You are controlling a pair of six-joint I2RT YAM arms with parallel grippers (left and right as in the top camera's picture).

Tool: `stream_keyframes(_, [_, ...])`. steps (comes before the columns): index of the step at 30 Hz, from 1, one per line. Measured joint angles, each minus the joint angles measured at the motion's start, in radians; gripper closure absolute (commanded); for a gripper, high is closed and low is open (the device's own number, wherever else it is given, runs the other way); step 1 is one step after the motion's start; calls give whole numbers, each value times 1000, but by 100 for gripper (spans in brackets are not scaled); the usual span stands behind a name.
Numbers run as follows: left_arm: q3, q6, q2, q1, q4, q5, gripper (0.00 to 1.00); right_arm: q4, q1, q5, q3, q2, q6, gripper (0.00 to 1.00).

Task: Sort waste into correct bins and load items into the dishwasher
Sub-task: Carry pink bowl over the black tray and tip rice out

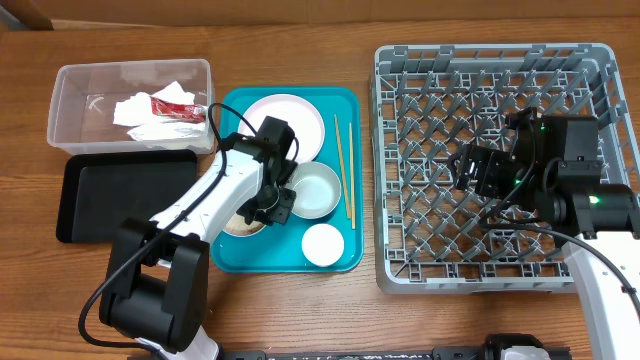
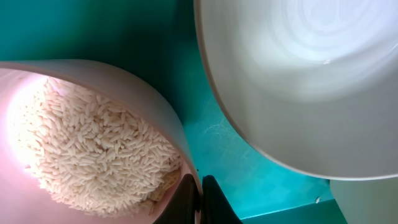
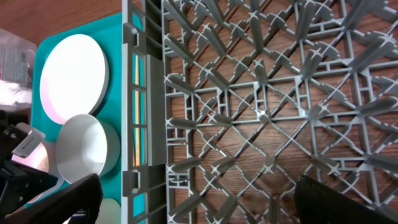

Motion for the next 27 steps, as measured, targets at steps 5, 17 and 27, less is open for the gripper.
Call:
stream_keyframes(5, [6, 0, 0, 0, -42, -17, 96, 1, 0, -15, 0, 0, 0, 0])
stream_keyframes(17, [371, -19, -17, 37, -301, 21, 96, 21, 0, -16, 0, 0, 0, 0])
stream_keyframes(27, [397, 88, -26, 590, -300, 460, 96, 22, 0, -28, 0, 0, 0, 0])
